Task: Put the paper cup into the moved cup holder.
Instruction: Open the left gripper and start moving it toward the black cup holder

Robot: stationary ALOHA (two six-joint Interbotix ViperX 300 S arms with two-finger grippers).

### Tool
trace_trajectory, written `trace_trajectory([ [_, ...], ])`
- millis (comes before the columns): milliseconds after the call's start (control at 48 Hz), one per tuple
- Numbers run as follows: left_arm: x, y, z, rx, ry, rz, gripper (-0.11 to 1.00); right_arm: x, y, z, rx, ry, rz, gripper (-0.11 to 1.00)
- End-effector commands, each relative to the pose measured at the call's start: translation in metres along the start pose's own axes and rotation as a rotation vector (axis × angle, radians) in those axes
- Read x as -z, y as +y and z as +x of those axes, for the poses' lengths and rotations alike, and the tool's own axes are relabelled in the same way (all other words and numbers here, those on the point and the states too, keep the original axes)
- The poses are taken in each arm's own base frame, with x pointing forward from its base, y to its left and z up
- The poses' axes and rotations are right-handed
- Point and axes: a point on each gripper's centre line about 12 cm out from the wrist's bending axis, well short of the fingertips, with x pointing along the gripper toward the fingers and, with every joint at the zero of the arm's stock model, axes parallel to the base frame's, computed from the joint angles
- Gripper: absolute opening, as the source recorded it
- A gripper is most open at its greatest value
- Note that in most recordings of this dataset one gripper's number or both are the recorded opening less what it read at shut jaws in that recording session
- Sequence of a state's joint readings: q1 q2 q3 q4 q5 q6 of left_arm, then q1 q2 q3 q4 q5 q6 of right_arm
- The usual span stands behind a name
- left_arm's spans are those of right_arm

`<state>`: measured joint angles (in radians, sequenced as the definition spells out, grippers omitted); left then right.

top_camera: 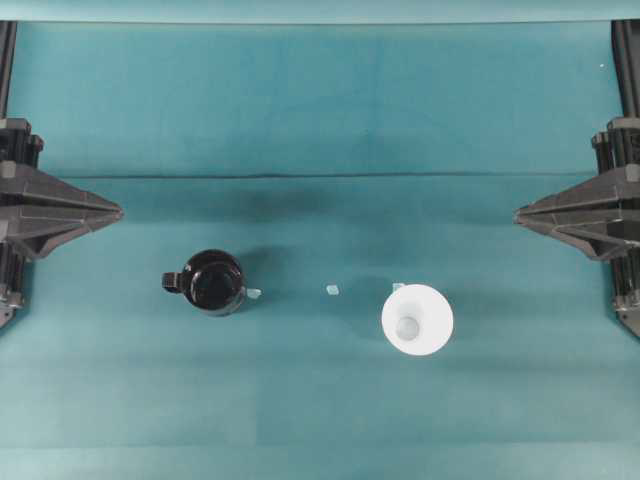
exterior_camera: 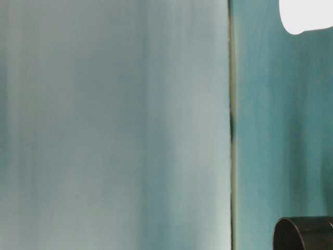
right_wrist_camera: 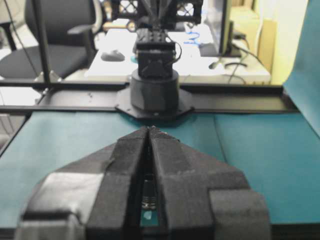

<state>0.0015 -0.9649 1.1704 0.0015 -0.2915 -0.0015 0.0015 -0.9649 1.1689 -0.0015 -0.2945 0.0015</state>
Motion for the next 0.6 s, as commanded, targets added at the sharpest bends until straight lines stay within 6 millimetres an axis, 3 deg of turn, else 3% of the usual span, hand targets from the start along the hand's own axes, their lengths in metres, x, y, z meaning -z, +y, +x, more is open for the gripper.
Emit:
trace_trajectory([
  [0,-0.003,-0.002,0.003,0.011,0.02,0.004,0.13,-0.002,0.001,0.003,-0.004,0.003,0.013,0.16],
  [63,-0.002,-0.002,0.004,0.012,0.048,0.002,0.07,-0.003,0.001,0.004,-0.006,0.022,0.019,0.17],
  [125,-0.003,-0.002,0.004,0.013,0.064,0.002,0.0,-0.002,0.002,0.006,-0.005,0.06,0.023,0.08],
  [209,-0.004,-0.002,0.005,0.013,0.086,0.002,0.0,0.0,0.002,0.006,-0.006,0.121,0.023,0.03],
  [375,0.005,-0.004,0.006,0.018,0.183,-0.026,0.0,0.003,0.002,0.006,-0.006,0.189,0.026,0.02],
  [584,0.031,-0.008,0.008,0.023,0.424,-0.061,0.0,0.005,0.002,0.006,-0.003,0.206,0.049,0.02],
])
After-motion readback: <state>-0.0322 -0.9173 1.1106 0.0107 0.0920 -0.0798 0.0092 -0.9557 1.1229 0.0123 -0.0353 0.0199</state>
